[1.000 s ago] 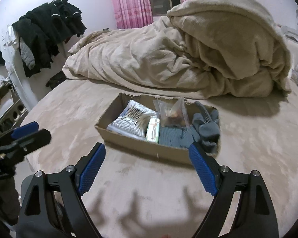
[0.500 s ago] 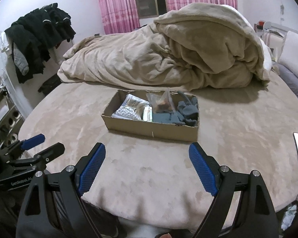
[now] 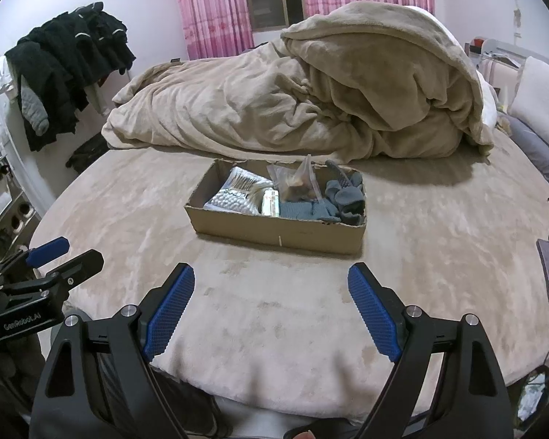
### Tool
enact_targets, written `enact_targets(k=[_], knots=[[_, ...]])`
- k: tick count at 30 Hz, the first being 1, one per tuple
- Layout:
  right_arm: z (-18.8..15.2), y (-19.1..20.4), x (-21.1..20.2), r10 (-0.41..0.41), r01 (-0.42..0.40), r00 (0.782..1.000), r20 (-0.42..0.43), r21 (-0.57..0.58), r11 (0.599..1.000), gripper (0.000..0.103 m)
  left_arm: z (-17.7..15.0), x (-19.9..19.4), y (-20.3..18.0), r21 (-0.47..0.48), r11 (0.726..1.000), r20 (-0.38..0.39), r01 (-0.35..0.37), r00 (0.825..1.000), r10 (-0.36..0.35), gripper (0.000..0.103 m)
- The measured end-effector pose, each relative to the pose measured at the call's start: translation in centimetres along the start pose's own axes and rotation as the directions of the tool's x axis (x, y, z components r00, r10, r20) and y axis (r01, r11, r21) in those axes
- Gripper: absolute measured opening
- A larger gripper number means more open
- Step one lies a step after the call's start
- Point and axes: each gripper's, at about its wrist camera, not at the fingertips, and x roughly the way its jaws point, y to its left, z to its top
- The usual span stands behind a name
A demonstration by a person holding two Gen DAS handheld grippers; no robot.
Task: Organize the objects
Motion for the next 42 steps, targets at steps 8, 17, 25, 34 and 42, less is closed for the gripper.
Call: enact_targets(k=[8,17,25,34,42], knots=[[0.0,-0.2,0.1,-0.001,0.001,1.0,0.0,0.001,1.0,0.088,0.3,-0.2,-0.2,0.01,1.0,0.009,-0.001,1.0,0.001,0.088],[0.0,-0.5,0.0,-0.002,0.002,1.0,0.001,0.006,1.0,0.088,0.6,-0.4,-0.4,0.015,1.0,-0.002,-0.002,1.0,0.002,0.088],[0.0,-0.5,0.0,-0.004,0.004,1.0,0.002,0.01,1.0,0.088,0.7,-0.3,-0.6,0.019,1.0,-0.001,-0.002,1.0,0.003,0.088],[0.0,-0.7,-0.1,0.0,0.0,1.0,0.001,0.015,1.0,0.088,1.2,-0.2,-0.2,0.004,0.999,-0.004,-0.038,0.999,0.038,0.088],[0.0,-0.9,-0.1,0.001,-0.001,1.0,0.001,0.016,1.0,0.088,1.2,-0.2,-0.6,0.025,0.999,-0.007,-0.027,1.0,0.028,0.088]])
